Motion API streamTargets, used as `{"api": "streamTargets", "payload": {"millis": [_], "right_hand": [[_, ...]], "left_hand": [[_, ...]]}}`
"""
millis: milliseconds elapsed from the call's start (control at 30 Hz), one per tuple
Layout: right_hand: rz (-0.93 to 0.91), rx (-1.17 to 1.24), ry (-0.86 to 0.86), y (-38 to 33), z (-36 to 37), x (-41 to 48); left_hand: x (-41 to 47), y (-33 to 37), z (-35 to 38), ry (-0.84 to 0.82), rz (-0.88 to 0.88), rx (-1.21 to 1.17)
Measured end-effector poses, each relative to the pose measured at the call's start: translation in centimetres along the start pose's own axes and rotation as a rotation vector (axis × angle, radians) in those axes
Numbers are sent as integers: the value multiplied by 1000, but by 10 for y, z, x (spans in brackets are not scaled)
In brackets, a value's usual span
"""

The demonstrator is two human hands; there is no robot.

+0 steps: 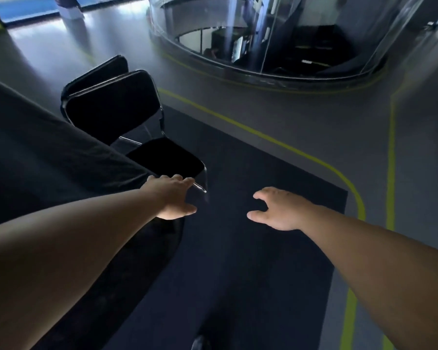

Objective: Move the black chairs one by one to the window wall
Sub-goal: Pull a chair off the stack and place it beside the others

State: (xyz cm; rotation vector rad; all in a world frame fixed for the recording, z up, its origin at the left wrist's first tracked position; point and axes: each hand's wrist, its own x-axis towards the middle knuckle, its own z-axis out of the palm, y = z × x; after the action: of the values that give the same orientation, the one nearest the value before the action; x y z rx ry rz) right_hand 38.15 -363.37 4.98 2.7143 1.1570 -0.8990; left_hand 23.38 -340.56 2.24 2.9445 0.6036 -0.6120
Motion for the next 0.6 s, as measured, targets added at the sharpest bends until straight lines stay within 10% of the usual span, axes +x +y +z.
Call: {"api": "streamTargets", "payload": {"millis": [600], "right_hand": [[-462,-317,-163,-43,-163,354]], "left_hand": [[174,-126,-44,-133,-564,-205]]}}
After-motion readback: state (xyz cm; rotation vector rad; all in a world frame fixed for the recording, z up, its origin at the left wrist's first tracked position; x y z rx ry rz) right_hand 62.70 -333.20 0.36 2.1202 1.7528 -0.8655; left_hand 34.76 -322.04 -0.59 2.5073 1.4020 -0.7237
